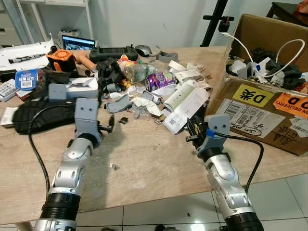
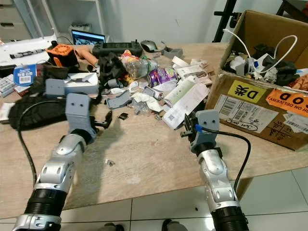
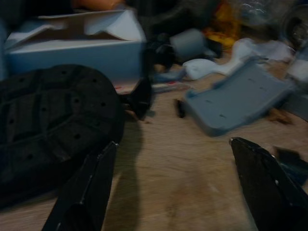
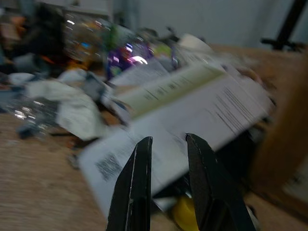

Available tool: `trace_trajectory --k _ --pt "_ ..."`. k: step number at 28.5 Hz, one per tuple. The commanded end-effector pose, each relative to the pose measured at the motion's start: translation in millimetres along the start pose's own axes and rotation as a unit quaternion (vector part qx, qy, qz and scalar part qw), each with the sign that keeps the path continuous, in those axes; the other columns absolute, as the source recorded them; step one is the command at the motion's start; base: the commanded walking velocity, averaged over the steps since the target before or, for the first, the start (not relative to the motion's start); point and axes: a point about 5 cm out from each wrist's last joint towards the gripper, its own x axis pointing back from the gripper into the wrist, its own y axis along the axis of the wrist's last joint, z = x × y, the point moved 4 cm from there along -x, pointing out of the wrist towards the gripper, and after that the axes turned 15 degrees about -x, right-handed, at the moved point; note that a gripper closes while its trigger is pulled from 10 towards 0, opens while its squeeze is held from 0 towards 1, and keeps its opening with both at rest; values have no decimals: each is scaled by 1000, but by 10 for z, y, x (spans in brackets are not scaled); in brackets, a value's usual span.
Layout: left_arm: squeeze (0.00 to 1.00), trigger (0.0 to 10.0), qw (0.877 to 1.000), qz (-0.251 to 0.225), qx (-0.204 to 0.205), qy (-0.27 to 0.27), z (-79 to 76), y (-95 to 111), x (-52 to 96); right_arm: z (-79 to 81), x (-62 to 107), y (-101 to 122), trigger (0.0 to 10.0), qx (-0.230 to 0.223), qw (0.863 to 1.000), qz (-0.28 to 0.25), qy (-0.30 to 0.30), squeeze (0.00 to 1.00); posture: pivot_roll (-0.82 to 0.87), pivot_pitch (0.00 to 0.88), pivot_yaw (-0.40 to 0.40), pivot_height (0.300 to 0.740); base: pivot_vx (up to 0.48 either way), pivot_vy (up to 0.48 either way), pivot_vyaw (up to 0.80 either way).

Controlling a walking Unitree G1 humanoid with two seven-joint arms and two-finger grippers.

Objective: Picking trash to rubbish bin

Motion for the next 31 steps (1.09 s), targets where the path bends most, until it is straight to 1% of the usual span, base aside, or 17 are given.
trace_trajectory --k 1,3,4,5,7,10,11,12,14,16,19,22,23,26,28,31 --pt "0 10000 999 14 19 30 102 -101 44 25 15 3 10000 8 1000 -3 8 0 16 202 -45 740 0 0 0" --pt "0 10000 998 4 14 64 212 -68 44 18 -23 -15 10000 -1 1000 2 5 0 14 208 -57 740 0 0 0" --pt "0 10000 997 2 19 69 225 -59 40 12 -32 -14 10000 -4 1000 0 3 0 13 216 -62 740 0 0 0" --pt "0 10000 997 -7 25 74 232 -28 41 13 -35 -12 10000 -9 1000 -1 4 0 11 198 -62 740 0 0 0" --pt "0 10000 997 -13 41 56 175 8 31 8 -43 -4 10000 -12 1000 -1 6 0 10 190 -69 740 0 0 0" --pt "0 10000 998 -19 45 50 147 35 21 1 -54 -3 10000 -13 1000 0 7 0 10 199 -71 740 0 0 0" --pt "0 10000 998 -34 29 36 100 80 39 -1 -42 -10 10000 -7 1000 1 9 0 7 191 -70 740 0 0 0" --pt "0 10000 998 -34 29 36 100 80 39 -1 -42 -10 10000 -7 1000 1 9 0 7 191 -70 740 0 0 0" --pt "0 10000 999 -45 16 25 55 120 50 -5 -38 -5 10000 -7 1000 1 10 0 8 182 -72 740 0 0 0" --pt "0 10000 998 -55 8 21 32 156 41 -5 -54 -2 10000 -7 1000 1 11 0 8 199 -74 740 0 0 0" --pt "0 10000 998 -59 10 19 15 165 48 6 -52 -10 10000 -6 1000 2 14 0 4 204 -71 740 0 0 0" --pt "0 10000 998 -64 15 16 2 179 46 16 -53 -3 10000 -7 1000 0 16 0 3 186 -69 740 0 0 0" --pt "0 10000 998 -67 17 12 -6 192 38 19 -57 -5 10000 -8 1000 1 18 0 3 200 -70 740 289 0 0" --pt "0 10000 997 -70 21 5 -28 208 44 37 -40 -17 10000 -7 1000 2 24 0 3 181 -63 740 304 0 0" --pt "0 10000 997 -75 21 -5 -63 230 32 56 -43 -34 10000 -9 1000 4 27 0 5 203 -65 740 328 0 0" --pt "0 10000 997 -77 23 -7 -70 229 53 69 -25 -41 10000 -11 1000 4 29 0 6 190 -60 740 349 0 0"
